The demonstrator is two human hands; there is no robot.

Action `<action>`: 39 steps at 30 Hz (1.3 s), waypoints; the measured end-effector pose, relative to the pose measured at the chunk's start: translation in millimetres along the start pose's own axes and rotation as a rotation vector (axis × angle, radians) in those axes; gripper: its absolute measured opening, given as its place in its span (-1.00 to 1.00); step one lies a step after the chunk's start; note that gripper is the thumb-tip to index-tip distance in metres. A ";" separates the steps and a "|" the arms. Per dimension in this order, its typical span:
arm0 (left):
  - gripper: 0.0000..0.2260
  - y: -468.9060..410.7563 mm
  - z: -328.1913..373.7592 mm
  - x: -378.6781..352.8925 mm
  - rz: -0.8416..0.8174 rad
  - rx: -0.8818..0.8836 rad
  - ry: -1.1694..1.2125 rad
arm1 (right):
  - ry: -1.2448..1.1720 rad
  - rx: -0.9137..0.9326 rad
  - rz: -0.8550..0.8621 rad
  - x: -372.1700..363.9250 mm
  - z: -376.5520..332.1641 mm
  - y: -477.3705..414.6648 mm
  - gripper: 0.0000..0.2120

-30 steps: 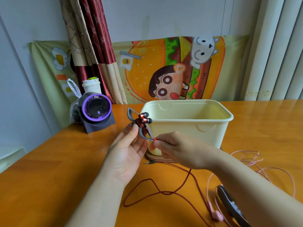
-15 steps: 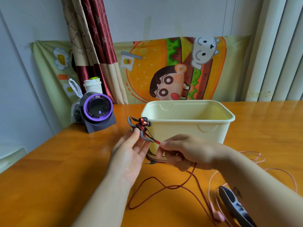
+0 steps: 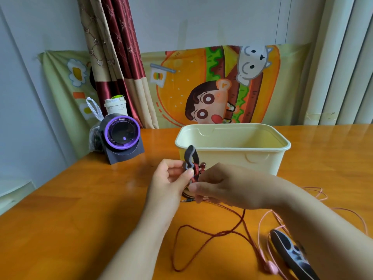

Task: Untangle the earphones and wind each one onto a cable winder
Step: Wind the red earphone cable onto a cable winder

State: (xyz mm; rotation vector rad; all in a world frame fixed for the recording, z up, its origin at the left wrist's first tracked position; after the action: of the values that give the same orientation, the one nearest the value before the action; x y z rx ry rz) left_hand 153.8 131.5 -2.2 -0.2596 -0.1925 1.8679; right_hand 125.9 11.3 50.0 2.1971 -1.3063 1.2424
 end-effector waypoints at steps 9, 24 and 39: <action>-0.74 10.6 6.5 -17.0 -0.205 0.019 0.078 | 0.005 0.008 0.462 61.9 12.4 3.2 -0.70; -0.77 11.3 14.9 -17.2 -0.186 0.195 0.458 | -0.423 -0.105 0.345 1.1 48.0 -19.8 -0.72; -0.87 -5.0 -0.6 9.5 0.100 0.291 0.562 | 0.013 0.055 0.157 -10.1 9.8 -12.5 -0.76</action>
State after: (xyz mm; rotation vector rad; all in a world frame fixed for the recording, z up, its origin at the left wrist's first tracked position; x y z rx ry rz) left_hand 155.8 142.1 -2.3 -0.5844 0.4796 1.8180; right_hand 139.1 17.7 38.3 2.1543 -1.4807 1.3624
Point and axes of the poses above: each hand's wrist, its own y-axis away from the middle knuckle, its own x-axis out of the back of the hand, z = x × y, the point moved 7 cm from there along -y, towards the middle knuckle, and after that the axes turned 10 degrees about z, right-handed, at the moved point
